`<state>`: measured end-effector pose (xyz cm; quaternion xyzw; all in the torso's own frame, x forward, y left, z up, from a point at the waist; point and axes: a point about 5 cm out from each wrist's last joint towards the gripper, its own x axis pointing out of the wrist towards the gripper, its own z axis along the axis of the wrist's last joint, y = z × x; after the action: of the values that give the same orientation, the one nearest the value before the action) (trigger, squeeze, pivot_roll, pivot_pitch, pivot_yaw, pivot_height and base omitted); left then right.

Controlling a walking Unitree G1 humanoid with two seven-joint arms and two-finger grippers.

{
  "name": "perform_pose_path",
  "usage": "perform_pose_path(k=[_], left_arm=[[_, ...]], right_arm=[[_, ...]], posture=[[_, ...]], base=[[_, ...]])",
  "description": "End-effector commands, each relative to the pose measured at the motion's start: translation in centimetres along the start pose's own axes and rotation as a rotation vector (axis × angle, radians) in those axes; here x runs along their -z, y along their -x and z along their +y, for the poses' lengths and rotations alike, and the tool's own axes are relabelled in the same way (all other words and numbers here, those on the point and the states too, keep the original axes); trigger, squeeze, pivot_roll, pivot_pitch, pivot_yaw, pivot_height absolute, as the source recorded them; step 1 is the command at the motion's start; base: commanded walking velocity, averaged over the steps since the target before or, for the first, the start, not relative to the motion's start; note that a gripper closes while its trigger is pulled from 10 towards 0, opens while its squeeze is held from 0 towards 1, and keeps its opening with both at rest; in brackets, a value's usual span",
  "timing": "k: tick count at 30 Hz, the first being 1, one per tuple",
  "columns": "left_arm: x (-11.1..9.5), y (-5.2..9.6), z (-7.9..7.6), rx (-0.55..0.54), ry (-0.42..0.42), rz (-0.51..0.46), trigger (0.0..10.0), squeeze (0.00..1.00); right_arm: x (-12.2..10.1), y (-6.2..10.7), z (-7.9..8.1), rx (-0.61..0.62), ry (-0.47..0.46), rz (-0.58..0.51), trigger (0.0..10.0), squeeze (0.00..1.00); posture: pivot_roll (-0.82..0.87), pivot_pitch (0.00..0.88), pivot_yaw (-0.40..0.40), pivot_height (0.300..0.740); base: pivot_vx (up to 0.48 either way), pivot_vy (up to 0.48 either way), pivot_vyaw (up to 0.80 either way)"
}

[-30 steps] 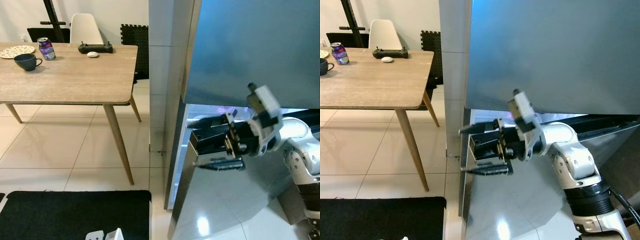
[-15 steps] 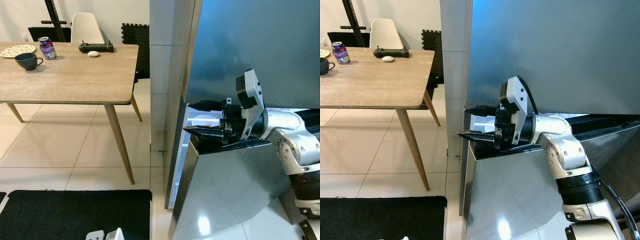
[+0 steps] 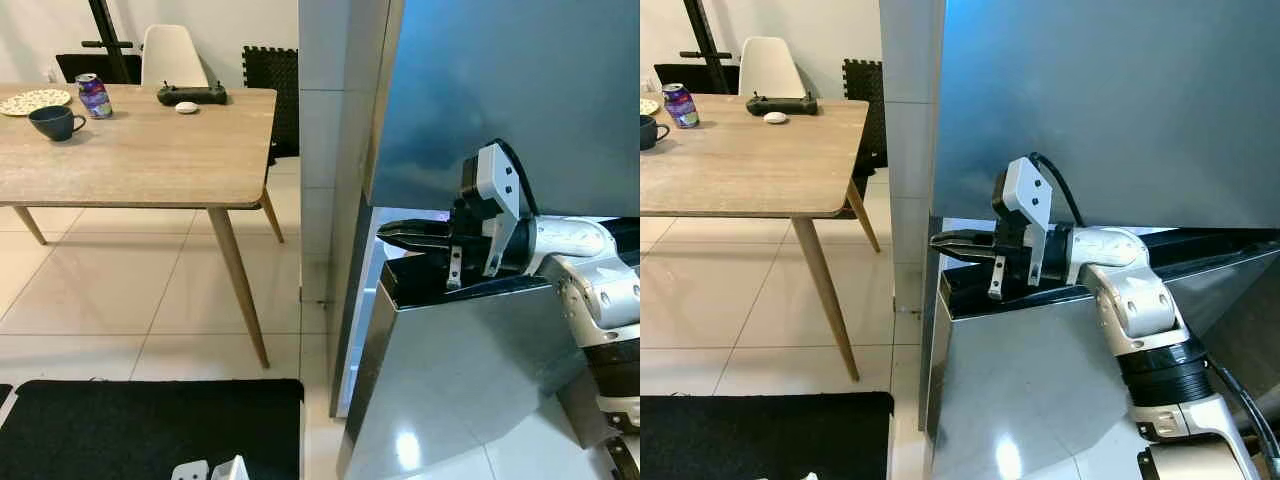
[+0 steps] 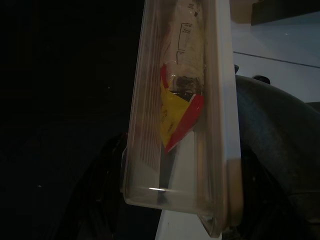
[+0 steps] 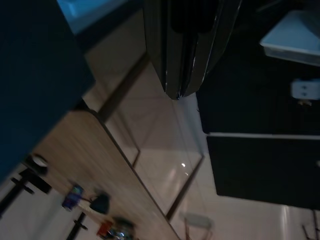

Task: Restocking fridge

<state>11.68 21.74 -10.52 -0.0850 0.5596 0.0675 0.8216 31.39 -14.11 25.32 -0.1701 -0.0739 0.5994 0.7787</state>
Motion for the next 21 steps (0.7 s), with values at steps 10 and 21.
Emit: perform_pose_path(k=[10,21], left_arm=[[0.1,-0.1,-0.7,0.014,-0.008,0.001,10.0,0.0],[0.1,-0.1,-0.7,0.008,-0.008,0.004,10.0,0.0]], right_arm=[[-1.8,-0.1,4.3,-0.233,-0.126,-0.239,10.0,0.0],[3.9,-0.1,9.8,-0.333,-0.323,-0.051,10.0,0.0]], posture=[[-0.07,0.0,-0.042,0.74],[-0.07,0.0,-0.042,0.74]], base=[[0.0,0.0,0.0],[0.0,0.0,0.0]])
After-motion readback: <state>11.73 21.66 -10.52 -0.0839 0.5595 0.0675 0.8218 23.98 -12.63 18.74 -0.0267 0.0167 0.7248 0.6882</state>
